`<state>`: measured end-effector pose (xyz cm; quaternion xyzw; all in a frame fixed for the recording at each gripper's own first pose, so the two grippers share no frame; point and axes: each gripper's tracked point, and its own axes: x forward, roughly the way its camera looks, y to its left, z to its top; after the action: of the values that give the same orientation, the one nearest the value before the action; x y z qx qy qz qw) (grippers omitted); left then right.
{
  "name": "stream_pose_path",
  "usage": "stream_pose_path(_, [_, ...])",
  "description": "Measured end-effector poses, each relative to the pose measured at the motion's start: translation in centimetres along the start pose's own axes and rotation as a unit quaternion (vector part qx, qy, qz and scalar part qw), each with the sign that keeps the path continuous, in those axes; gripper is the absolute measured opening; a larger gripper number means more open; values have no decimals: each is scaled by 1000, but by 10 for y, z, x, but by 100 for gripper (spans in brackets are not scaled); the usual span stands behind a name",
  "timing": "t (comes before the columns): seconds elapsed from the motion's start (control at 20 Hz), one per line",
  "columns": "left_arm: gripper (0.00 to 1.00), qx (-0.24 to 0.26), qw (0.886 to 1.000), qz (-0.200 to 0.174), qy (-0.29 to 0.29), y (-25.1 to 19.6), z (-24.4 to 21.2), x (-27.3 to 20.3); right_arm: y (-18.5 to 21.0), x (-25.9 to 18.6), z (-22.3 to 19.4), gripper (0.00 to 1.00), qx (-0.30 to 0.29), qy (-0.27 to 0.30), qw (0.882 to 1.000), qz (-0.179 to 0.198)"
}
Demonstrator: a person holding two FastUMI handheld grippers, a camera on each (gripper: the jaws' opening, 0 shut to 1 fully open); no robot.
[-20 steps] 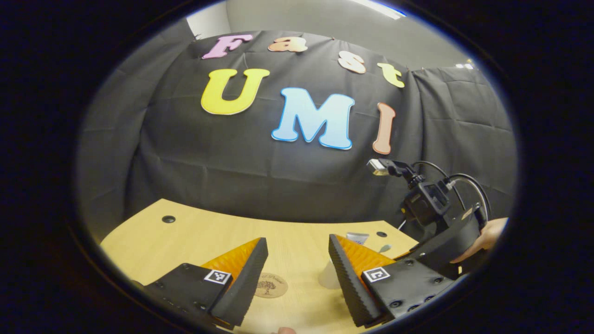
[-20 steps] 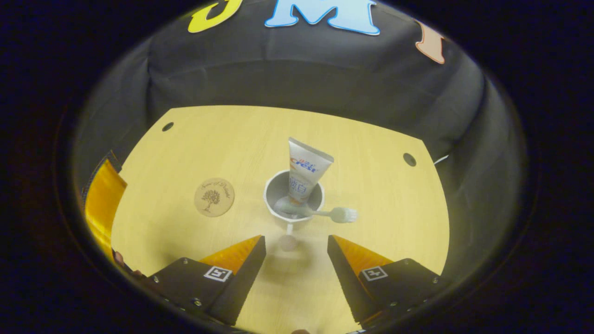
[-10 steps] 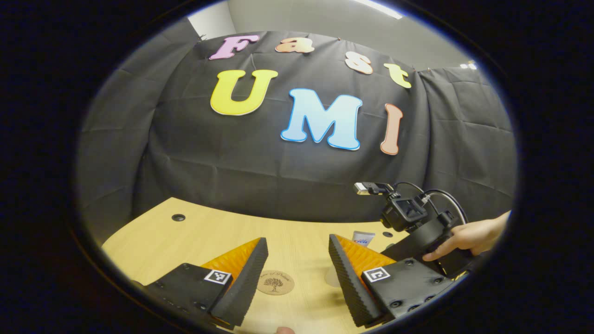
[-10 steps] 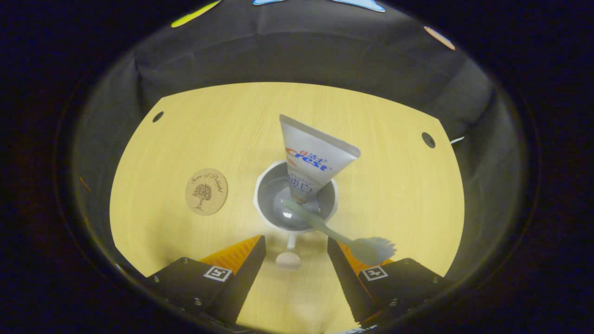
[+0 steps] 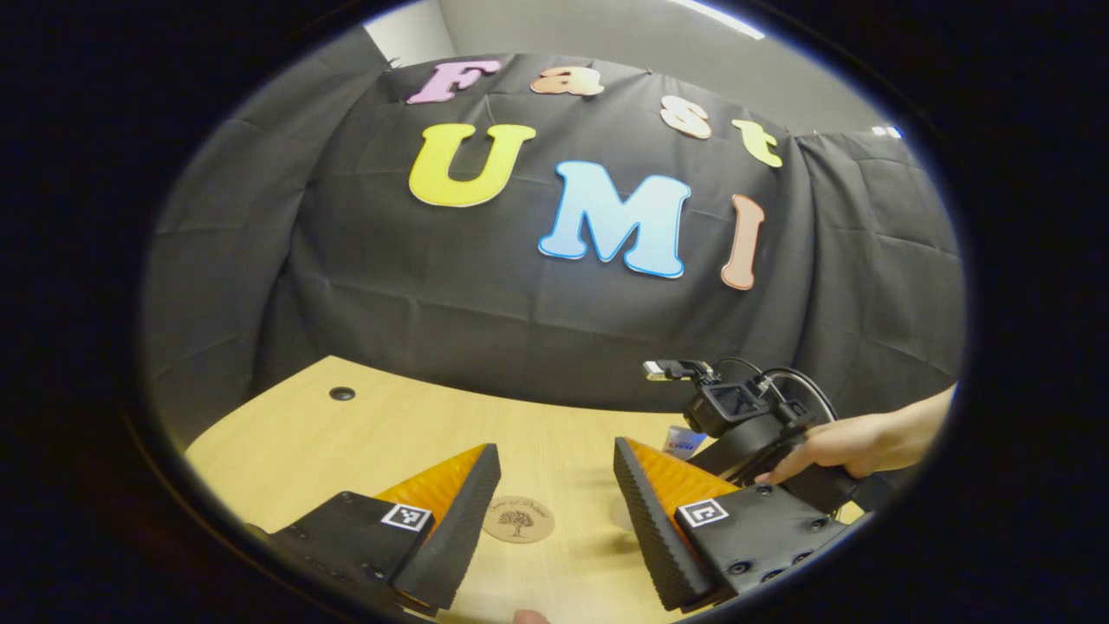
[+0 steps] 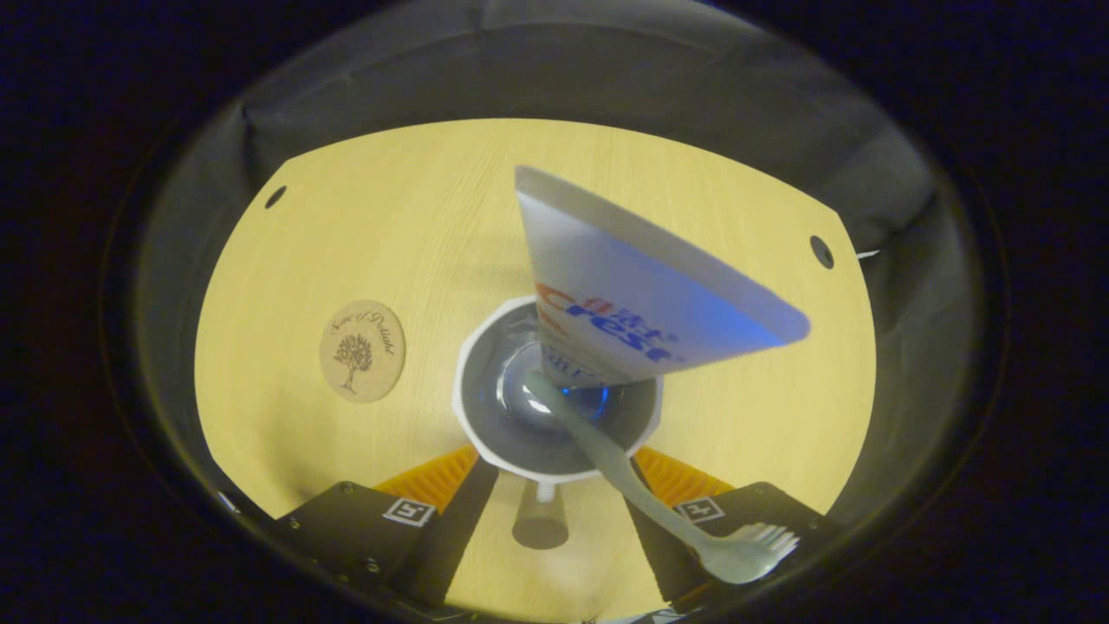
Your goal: Put the toothbrush and toothpaste on the desktop into the cup, then pick up the cup and place it on the coaster on the desktop.
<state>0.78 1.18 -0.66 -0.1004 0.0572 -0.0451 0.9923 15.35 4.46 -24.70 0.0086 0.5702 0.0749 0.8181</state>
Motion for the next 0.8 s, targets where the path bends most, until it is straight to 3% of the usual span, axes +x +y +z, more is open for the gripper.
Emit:
stream_pose_path(0.15, [88,-6,1000,5,7,4,-4,0,-1,6,1,81,3,9,1000,-2])
stream_pose_path(0.2, [88,-7,1000,7,8,6,-5,-1,0,7,1,72,3,11,1000,0])
stream_pose_path(0.35, [88,-6,1000,13,9,11,-6,-4,-2,14,-3,72,-7,18,1000,-2])
stream_pose_path(0.5, [88,-5,1000,17,10,14,-6,-5,-5,12,-5,30,5,28,1000,-6])
stream_pose_path(0.8, [88,-6,1000,20,12,13,-5,-12,-6,13,-5,29,-1,21,1000,-3])
